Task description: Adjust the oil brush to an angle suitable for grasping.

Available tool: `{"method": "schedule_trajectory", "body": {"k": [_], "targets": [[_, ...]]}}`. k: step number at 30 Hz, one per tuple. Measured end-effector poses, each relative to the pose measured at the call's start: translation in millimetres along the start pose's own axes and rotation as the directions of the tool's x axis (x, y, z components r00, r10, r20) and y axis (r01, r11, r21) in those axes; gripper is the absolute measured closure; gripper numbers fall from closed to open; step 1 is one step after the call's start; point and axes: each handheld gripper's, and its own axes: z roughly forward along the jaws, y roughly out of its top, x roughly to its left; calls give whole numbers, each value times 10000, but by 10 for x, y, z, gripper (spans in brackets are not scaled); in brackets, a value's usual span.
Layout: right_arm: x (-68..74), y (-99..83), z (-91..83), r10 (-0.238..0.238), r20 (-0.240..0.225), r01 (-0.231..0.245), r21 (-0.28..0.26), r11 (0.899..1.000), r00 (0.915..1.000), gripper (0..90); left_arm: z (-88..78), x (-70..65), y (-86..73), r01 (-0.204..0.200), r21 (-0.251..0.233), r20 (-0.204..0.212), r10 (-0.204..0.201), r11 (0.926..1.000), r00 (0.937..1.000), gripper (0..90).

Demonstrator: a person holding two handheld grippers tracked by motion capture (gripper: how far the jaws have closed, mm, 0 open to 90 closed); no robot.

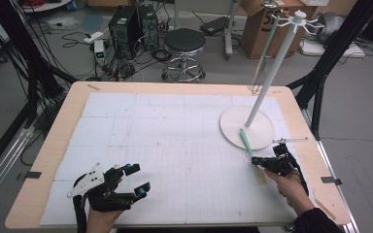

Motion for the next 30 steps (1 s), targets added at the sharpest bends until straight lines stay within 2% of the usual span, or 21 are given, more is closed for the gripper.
{"method": "schedule_trajectory", "body": {"k": [2,6,9,13,16,18,21,30], "targets": [[-4,-2,-36,-249,243,250,-12,9997,9994,893,3,0,0,-9,12,8,9,10000,10000,249],[11,-21,-58,-141,-208,139,-91,9999,9997,893,13,-5,2,-17,42,37,17,10000,10000,249],[58,-8,-8,-154,-536,148,-128,9998,9984,893,21,-12,2,-49,44,20,49,10000,10000,249],[107,3,96,-112,-746,130,226,9997,9972,894,13,-8,2,-21,32,9,21,10000,10000,249],[83,-10,149,185,-960,-143,444,9989,9952,896,9,-3,-1,3,43,21,-3,10000,10000,249],[33,-21,151,702,-1221,-640,538,9965,9900,898,11,0,-4,17,31,10,-17,10000,10000,249],[-18,-20,144,965,-1475,-903,484,9947,9843,898,12,4,-3,20,39,27,-20,10000,10000,249],[-57,-21,117,1095,-1446,-1029,529,9933,9834,900,13,-1,-5,-3,63,6,2,10000,10000,249]]}}
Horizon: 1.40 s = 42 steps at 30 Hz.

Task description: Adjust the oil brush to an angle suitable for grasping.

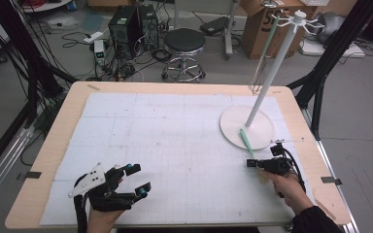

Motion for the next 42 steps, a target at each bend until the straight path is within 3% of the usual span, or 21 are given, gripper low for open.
{"method": "schedule_trajectory", "body": {"k": [5,6,9,16,20,28,30,32,34,39,42], "targets": [[-37,-18,-86,40,286,-38,-67,10000,9996,900,4,4,-1,22,-10,9,-22,10000,10000,249],[-64,-24,-123,125,547,-121,-78,9999,9984,900,6,4,-1,21,-9,11,-21,10000,10000,249],[-145,-40,-196,344,672,-333,-185,9993,9971,900,13,4,-2,5,22,25,-5,10000,10000,249],[-166,-28,-275,-38,1551,85,-296,9995,9879,900,28,-6,-3,27,61,37,-27,10000,10000,249],[-225,-24,-325,219,1659,-139,-491,9987,9859,900,34,-5,-6,30,48,35,-30,10000,10000,249],[-246,-27,-342,254,1715,-158,-574,9982,9849,900,27,-5,-4,26,59,24,-26,10000,10000,249],[-253,-32,-348,253,1593,-144,-697,9975,9869,898,26,-6,-4,38,37,14,-38,10000,10000,249],[-252,-43,-365,247,1118,-140,-951,9954,9934,884,22,-2,-3,26,45,26,-26,10000,10000,249],[-211,-42,-404,27,427,32,-1369,9906,9991,678,22,-2,-4,11,38,17,-12,10000,10000,249],[-105,-46,-532,-391,-335,299,-2406,9702,9987,535,26,-7,-3,19,41,28,-20,10000,10000,249],[-76,-53,-589,-626,-640,420,-2829,9582,9960,517,29,-11,-3,3,38,35,-4,10000,10000,249]]}}
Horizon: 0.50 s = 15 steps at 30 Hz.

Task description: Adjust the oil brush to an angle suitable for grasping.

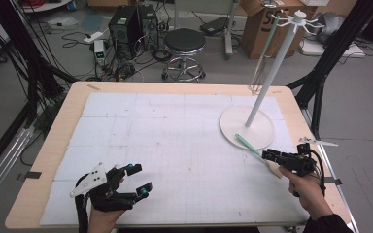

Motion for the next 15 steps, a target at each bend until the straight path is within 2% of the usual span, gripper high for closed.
{"method": "schedule_trajectory", "body": {"k": [3,7,15], "targets": [[37,11,-38,-62,-224,58,-187,9998,9997,508,0,0,-1,-6,2,-10,6,10000,10000,249],[89,31,-68,-245,-298,234,-380,9990,9993,508,3,5,-2,-8,25,-14,8,10000,10000,249],[113,67,-98,-393,-206,379,-614,9974,9990,492,-1,1,-3,-7,20,-28,7,10000,10000,249]]}}
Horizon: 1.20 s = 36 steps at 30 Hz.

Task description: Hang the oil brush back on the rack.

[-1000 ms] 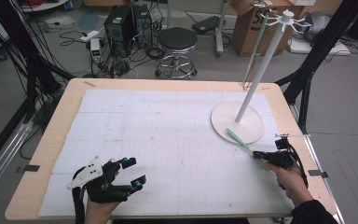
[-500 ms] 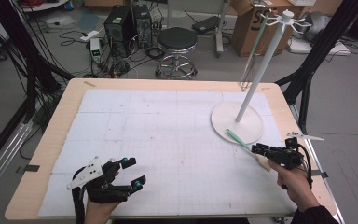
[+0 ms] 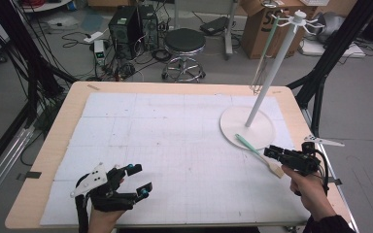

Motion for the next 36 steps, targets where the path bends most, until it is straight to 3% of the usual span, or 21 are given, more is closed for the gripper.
{"method": "schedule_trajectory", "body": {"k": [11,17,21,30,36], "targets": [[-55,101,-11,84,687,-68,-231,9997,9976,527,1,-1,2,-13,-13,19,13,10000,10000,249],[-82,172,83,-183,1083,153,283,9995,9939,552,7,-5,2,-8,-1,12,8,10000,10000,249],[-89,205,171,-693,1436,575,851,9947,9872,576,4,0,1,-8,0,11,8,10000,10000,249],[-201,207,307,-576,1510,349,1490,9882,9869,601,8,0,-1,9,15,22,-9,10000,10000,249],[-253,189,401,-781,1634,450,1972,9793,9835,604,14,5,-4,24,30,18,-24,10000,10000,249]]}}
